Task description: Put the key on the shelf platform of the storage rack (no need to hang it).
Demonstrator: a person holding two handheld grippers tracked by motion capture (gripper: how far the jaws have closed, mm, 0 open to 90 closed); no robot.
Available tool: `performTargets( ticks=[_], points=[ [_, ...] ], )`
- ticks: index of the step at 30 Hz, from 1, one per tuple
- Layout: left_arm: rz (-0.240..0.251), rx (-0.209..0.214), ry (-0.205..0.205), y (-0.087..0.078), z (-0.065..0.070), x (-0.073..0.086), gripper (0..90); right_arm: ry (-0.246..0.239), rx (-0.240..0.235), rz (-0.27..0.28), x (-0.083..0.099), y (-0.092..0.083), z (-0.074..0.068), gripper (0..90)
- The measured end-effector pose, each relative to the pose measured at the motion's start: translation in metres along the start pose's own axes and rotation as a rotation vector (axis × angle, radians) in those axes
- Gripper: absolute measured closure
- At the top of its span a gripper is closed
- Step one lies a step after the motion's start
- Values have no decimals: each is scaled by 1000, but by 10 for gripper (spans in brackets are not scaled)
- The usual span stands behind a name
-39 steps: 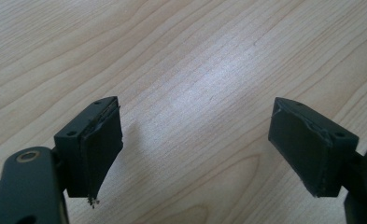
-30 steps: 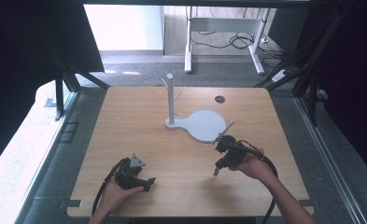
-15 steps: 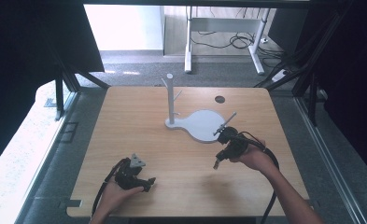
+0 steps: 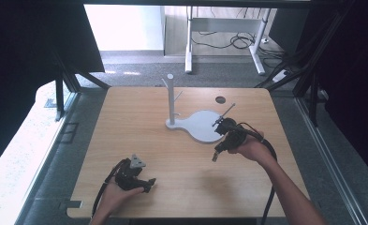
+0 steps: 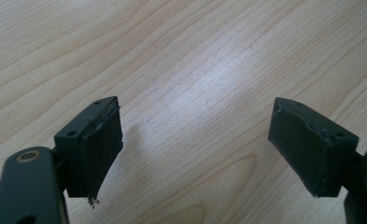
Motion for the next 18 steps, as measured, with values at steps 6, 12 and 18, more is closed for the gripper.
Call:
performTargets(
  ticks=[6,12,18],
  points=[
    [-1,1,12,0,-1,0,179,11,2,9,-11,-4,6,899],
    [6,1,16,-2,1,-1,179,28,8,21,-20,-7,15,898],
    [9,1,20,-3,1,-2,179,41,12,25,-29,-9,23,899]
  ],
)
Point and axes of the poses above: each handheld gripper's, and its own axes: y roughly forward along the jaws, x roughly out of its underside, z roughly to its right, the point moved 3 cm from there along y, roughly forward along the jaws, and after that the axes turned 8 degrees about -x, right-handed, at the moved point
